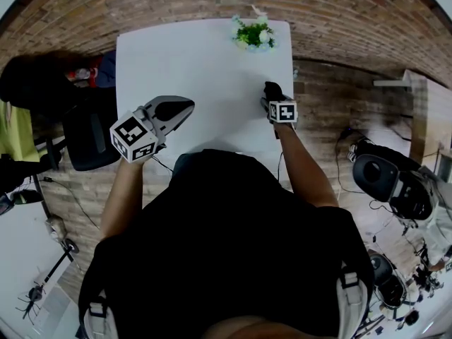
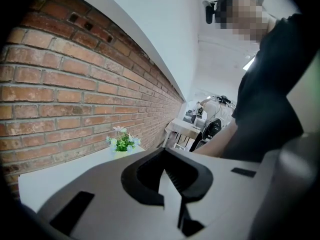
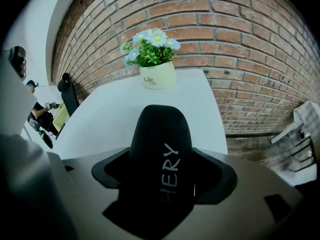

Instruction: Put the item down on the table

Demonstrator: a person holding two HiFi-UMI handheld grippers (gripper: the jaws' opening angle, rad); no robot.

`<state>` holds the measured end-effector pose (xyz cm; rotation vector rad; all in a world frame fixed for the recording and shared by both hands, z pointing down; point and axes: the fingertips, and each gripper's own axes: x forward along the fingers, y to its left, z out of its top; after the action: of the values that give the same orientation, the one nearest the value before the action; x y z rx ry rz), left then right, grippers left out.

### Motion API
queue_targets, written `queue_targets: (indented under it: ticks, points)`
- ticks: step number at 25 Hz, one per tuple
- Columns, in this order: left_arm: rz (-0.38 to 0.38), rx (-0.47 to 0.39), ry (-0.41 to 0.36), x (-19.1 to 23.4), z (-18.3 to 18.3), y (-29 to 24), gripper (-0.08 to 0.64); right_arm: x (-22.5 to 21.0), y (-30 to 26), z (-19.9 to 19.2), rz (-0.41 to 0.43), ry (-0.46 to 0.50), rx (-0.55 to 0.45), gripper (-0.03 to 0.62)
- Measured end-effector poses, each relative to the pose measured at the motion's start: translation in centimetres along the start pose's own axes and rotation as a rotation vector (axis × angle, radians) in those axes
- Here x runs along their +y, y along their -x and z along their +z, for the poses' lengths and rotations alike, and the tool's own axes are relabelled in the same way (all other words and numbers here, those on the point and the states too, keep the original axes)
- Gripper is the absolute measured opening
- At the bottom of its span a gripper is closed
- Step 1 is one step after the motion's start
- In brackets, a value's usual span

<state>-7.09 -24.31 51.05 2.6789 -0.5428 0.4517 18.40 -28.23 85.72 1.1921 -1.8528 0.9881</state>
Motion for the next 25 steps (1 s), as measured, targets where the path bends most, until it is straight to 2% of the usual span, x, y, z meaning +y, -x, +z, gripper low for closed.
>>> queue_targets:
  ticks: [12, 25]
  points:
    - [-0.004, -0.003, 0.013, 0.02, -0.35, -0.24, 0.012, 0.06, -0.82, -0.38, 0.011, 0.003, 0.025, 0.364]
    - [-0.007, -0.007, 0.014, -0.44, -0.7, -0.11, 0.012, 0.15, -0.62, -0.33, 0.037, -0.016, 0.003, 0.373]
